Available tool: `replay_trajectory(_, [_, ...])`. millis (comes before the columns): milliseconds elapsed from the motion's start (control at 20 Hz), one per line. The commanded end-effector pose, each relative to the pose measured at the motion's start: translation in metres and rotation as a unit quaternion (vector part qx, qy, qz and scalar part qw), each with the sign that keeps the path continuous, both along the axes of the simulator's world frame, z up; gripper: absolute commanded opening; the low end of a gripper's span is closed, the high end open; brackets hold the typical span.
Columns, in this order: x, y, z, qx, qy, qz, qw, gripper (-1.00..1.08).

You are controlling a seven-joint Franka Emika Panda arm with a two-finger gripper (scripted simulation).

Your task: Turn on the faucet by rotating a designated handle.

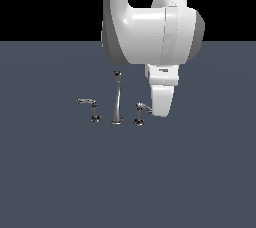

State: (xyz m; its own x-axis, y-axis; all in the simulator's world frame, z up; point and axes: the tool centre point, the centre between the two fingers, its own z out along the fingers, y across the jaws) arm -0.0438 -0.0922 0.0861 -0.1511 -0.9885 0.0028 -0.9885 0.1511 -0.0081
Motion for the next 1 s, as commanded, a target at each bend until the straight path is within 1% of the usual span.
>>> replay_trajectory(0, [-0.010,0.013,0.000,0.002,0.003,0.008,1.0000,-1.00])
replay_trajectory(100, [-0.014,0.014,0.000,0.002,0.004,0.008,1.0000,-1.00])
replay_trajectory(150, [-0.010,0.005,0.000,0.000,0.002,0.001,1.0000,-1.00])
replay_trajectory(650, [-0.025,0.058,0.000,0.002,0.004,0.007,1.0000,-1.00])
replay_trajectory(700, [-0.025,0.058,0.000,0.002,0.004,0.007,1.0000,-1.00])
replay_trajectory(750, [-0.025,0.031,0.000,-0.002,0.003,-0.014,0.9999,-1.00])
replay_trajectory(950, [-0.017,0.055,0.000,0.000,0.003,-0.007,1.0000,-1.00])
